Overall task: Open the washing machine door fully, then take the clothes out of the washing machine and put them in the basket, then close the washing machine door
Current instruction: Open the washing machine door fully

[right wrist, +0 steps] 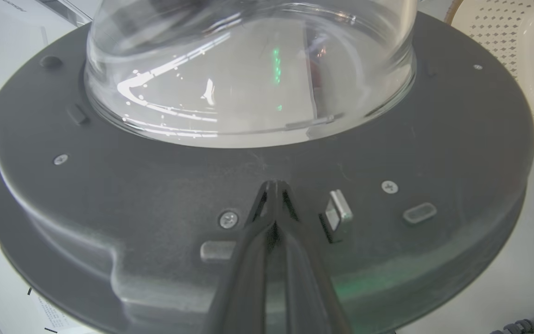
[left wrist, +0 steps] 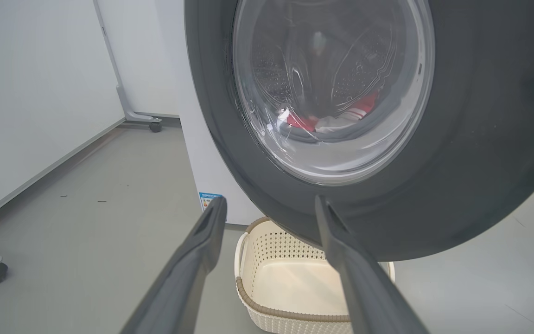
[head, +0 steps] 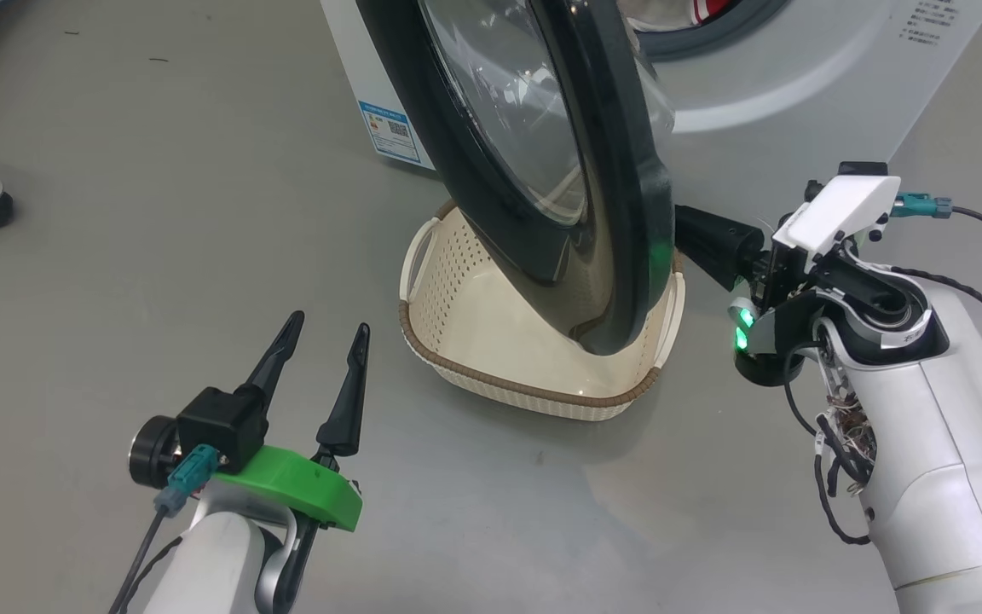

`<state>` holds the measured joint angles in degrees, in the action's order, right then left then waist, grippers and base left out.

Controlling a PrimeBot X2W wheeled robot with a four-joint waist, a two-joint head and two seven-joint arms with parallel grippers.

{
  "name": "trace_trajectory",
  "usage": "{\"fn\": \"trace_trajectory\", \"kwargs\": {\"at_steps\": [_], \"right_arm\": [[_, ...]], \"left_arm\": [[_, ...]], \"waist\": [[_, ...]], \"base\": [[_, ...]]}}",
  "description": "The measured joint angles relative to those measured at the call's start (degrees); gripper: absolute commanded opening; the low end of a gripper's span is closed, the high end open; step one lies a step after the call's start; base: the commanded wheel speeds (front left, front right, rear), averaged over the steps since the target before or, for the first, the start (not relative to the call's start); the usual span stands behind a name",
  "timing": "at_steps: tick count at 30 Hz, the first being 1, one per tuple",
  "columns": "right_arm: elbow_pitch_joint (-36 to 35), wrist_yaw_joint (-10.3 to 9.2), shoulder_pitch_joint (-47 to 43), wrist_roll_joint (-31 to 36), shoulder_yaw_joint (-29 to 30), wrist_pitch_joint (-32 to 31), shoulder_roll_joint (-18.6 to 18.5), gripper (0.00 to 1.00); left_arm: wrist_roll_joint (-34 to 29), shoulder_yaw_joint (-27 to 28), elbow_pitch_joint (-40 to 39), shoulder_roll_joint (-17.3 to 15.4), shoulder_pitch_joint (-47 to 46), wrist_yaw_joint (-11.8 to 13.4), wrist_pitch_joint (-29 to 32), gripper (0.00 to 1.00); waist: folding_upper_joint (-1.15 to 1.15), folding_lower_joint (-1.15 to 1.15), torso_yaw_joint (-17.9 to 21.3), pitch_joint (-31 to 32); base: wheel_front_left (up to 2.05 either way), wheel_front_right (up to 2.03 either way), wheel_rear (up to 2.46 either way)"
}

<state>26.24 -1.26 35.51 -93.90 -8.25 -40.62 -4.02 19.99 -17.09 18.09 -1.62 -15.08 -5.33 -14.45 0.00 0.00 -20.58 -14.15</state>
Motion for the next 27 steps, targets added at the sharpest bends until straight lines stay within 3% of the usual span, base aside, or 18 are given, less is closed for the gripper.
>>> {"fn": "trace_trajectory", "kwargs": {"at_steps": [27], "right_arm": [[-5.75,-0.42,-3.35,-12.99,-17.52,4.31,-0.02,0.00]], "left_arm": [[-0.33,-0.63,-0.24,-0.01,1.04,0.01,0.00,1.00]], "waist": [[0.00,0.00,-1.43,0.14]], "base": [[0.00,0.00,0.00]]}}
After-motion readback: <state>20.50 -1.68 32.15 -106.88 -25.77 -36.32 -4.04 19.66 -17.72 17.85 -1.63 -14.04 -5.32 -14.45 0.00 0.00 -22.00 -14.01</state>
